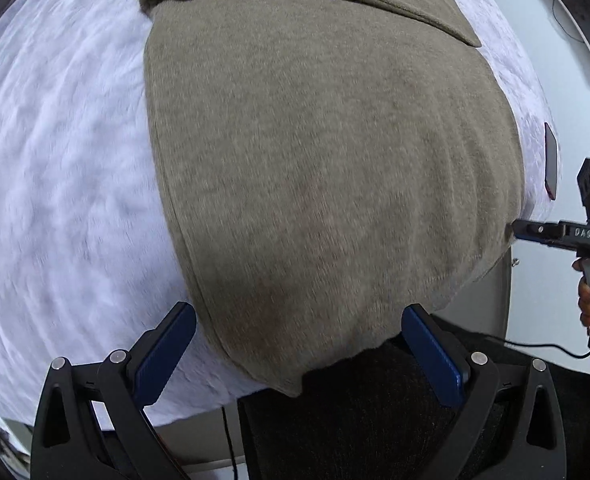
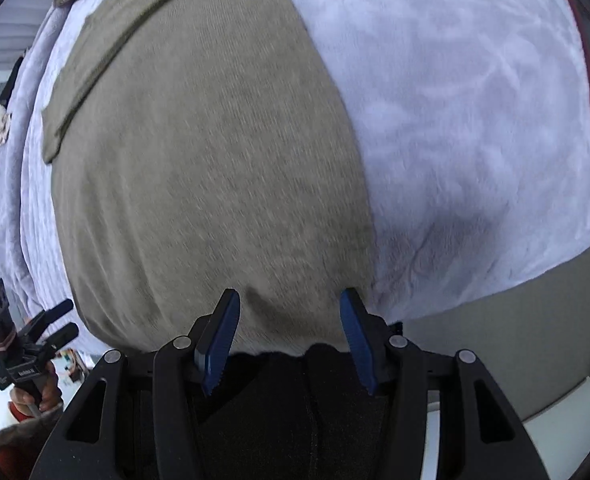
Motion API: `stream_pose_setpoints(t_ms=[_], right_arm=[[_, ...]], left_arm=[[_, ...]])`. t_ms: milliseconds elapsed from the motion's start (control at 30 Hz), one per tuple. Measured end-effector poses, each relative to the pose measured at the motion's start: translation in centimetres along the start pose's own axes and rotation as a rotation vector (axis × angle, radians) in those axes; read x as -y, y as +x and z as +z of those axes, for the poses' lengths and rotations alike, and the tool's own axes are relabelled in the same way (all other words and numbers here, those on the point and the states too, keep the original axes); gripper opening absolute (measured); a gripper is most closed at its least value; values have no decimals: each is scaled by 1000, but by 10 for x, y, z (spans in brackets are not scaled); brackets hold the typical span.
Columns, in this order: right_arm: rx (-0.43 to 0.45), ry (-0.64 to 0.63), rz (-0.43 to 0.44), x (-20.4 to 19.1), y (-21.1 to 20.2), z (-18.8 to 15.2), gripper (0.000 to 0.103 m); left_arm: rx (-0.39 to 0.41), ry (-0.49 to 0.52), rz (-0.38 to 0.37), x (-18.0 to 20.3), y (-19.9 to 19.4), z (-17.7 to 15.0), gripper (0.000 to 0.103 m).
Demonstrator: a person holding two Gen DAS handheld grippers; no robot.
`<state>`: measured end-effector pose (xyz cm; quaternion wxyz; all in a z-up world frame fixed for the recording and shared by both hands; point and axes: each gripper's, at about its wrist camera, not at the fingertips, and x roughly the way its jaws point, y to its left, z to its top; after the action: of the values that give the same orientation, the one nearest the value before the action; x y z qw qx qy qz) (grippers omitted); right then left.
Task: Fold small clothes
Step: 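Move both grippers to the sweater hem to grasp it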
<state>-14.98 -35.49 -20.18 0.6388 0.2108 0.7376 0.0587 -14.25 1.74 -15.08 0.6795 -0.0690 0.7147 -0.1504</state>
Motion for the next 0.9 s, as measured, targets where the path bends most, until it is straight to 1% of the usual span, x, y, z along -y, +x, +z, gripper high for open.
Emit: stream_pose_setpoints(t_ms=[133,300,333,433,467,500,533,567,600,633,667,700,767,833,900], right_arm=[[-50,-44,16,11,12,-9,56],[-68,-86,64,27,26,-20,56],[-70,-99,86,28,29,-20,56],[-70,-129,109,31,38,-18,56],[-71,-131,121,32,42,-18,56],[-75,-131,130,34,44,-17,56],[-79,-130,140,34,47,-16,56],[-83,-130,153,31,48,-16,56],[-88,-131,167,32,47,-16,55],[-91,-136,187,32,45,-17,37],[-92,-140,206,33,43,-15,6],[-92,-142,221,33,39,-16,7],[-78,-154,276,33,26,-17,7],[-67,-170,330,29,11,-20,7],[-57,-182,379,21,0,-23,7]], left_arm=[[-4,-63,9,3,12,-19,103],[-14,-111,33,9,29,-40,103],[-11,-124,34,10,31,-43,103],[-20,-171,38,7,39,-50,103],[-13,-184,43,7,41,-51,101],[-6,-199,55,6,42,-54,91],[-6,-214,78,5,43,-56,84],[-9,-226,97,3,43,-58,69],[-9,-237,99,1,42,-61,50],[-4,-249,83,-1,40,-64,39],[1,-253,57,-2,37,-67,18],[7,-249,35,-5,33,-72,13],[35,-223,9,-4,19,-77,13],[67,-211,-39,-4,2,-78,13],[107,-195,-84,-11,-24,-81,13]])
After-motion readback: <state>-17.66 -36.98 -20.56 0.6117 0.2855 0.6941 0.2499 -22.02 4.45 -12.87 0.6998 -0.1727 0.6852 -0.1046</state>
